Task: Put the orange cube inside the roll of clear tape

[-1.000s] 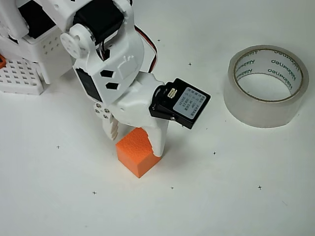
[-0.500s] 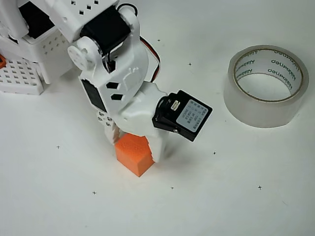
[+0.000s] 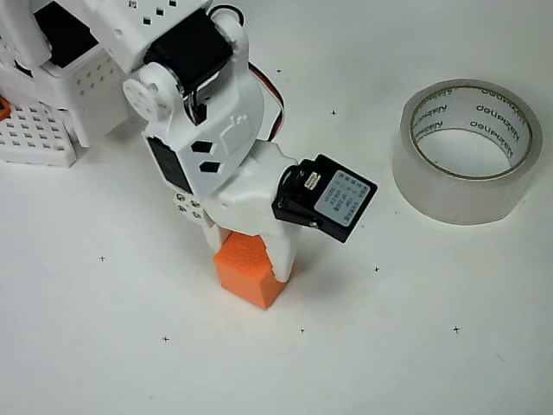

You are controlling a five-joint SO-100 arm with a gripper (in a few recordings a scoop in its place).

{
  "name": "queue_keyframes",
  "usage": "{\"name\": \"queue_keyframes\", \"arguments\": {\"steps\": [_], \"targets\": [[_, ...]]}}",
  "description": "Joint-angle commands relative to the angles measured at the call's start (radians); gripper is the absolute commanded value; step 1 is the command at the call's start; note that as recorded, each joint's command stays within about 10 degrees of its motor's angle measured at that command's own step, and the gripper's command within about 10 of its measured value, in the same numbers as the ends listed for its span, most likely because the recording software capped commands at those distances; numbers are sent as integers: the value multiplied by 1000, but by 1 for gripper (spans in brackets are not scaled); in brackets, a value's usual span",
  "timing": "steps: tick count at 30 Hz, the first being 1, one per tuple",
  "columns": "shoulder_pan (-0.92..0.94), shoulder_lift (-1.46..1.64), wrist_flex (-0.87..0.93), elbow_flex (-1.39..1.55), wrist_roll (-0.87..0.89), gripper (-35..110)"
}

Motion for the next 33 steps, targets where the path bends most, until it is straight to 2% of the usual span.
{"name": "queue_keyframes", "arguments": {"steps": [1, 14, 33], "targets": [[-15, 149, -2, -60, 6, 19], [-130, 170, 12, -152, 55, 19], [-288, 25, 55, -364, 87, 19]]}}
